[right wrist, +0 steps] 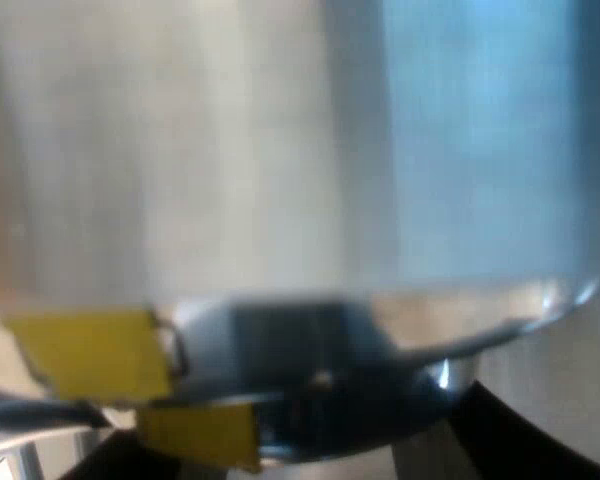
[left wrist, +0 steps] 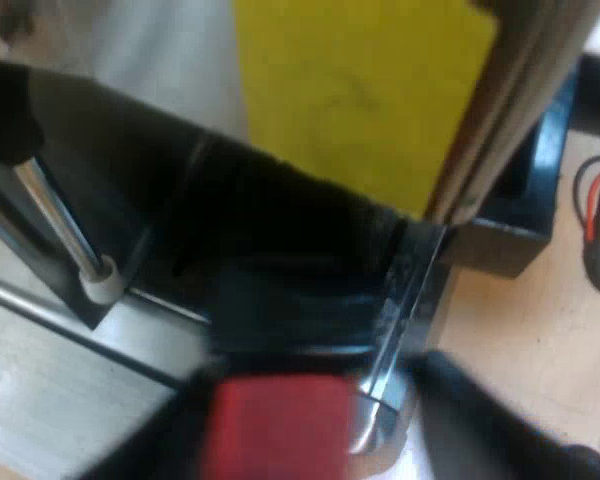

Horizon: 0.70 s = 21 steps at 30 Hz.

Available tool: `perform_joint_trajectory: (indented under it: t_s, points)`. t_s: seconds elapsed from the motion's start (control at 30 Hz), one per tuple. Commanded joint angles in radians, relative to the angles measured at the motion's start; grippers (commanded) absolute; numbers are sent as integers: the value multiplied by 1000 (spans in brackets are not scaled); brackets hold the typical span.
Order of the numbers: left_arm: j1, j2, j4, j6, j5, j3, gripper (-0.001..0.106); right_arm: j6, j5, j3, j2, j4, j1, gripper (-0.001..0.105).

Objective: Put the handle in the coffee machine

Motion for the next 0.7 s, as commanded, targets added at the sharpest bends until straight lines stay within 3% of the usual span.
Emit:
perform_joint_trajectory:
  t_s: [0.03,0.7]
  points:
    - [-9,-13,-21,-2,95,-20,75,-6,3,-11,-18,-52,-13,40]
    - [-4,-15,1,-2,95,-20,71,-26,9,-11,-18,-97,-13,40]
